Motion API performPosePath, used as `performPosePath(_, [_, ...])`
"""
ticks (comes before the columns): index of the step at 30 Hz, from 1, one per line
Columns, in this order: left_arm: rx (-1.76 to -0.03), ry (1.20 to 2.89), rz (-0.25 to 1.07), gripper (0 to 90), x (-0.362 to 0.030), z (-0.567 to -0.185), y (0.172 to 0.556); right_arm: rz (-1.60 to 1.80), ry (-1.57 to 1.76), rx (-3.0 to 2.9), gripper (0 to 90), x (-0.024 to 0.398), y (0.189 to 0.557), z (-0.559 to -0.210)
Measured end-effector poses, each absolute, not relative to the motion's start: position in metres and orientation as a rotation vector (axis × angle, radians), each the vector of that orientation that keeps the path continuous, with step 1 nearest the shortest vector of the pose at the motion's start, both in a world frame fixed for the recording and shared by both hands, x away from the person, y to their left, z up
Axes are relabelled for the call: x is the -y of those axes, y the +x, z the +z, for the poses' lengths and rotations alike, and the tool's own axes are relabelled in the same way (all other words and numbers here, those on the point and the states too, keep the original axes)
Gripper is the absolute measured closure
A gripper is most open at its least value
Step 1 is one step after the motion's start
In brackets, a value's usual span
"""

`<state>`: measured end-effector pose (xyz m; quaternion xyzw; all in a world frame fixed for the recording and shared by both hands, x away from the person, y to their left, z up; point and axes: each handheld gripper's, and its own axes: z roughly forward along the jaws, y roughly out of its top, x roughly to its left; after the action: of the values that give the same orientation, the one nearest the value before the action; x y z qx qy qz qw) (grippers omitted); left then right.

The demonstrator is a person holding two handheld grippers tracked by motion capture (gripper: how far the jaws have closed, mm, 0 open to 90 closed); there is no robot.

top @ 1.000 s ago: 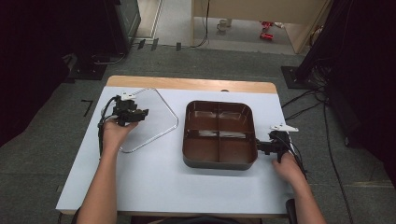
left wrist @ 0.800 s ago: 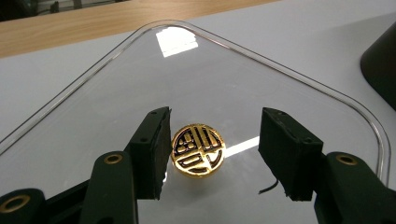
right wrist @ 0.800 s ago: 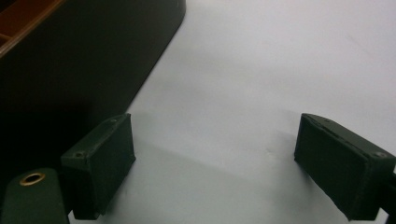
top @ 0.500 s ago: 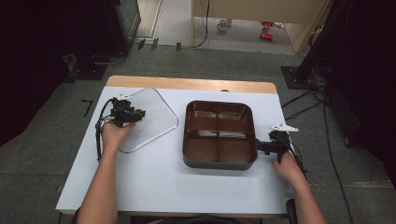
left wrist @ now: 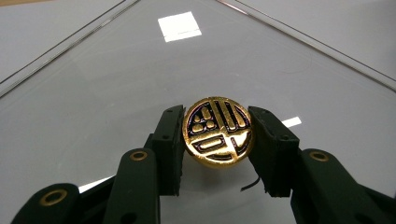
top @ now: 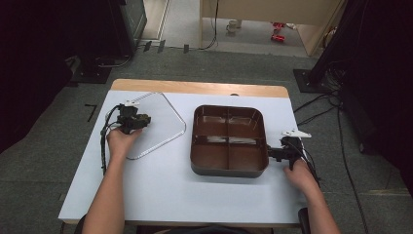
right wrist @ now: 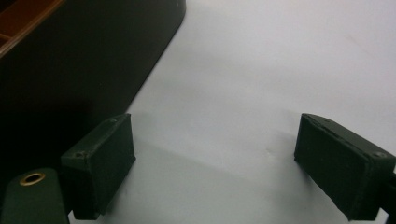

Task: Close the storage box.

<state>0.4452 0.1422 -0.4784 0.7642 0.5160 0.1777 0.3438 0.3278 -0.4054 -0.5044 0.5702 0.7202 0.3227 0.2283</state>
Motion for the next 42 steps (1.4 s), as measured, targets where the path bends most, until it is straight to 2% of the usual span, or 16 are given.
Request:
performPosePath(24, [-1.317, 2.028, 0.449, 59.3, -0.141, -0.462, 0.440, 0.889, 1.570, -1.983, 11.7, 0.405, 0.328, -0.504])
performPosePath(42, [-1.204, 2.017, 0.444, 59.4, -0.135, -0.409, 0.418, 0.889, 1.572, -1.983, 11.7, 0.405, 0.328, -0.504])
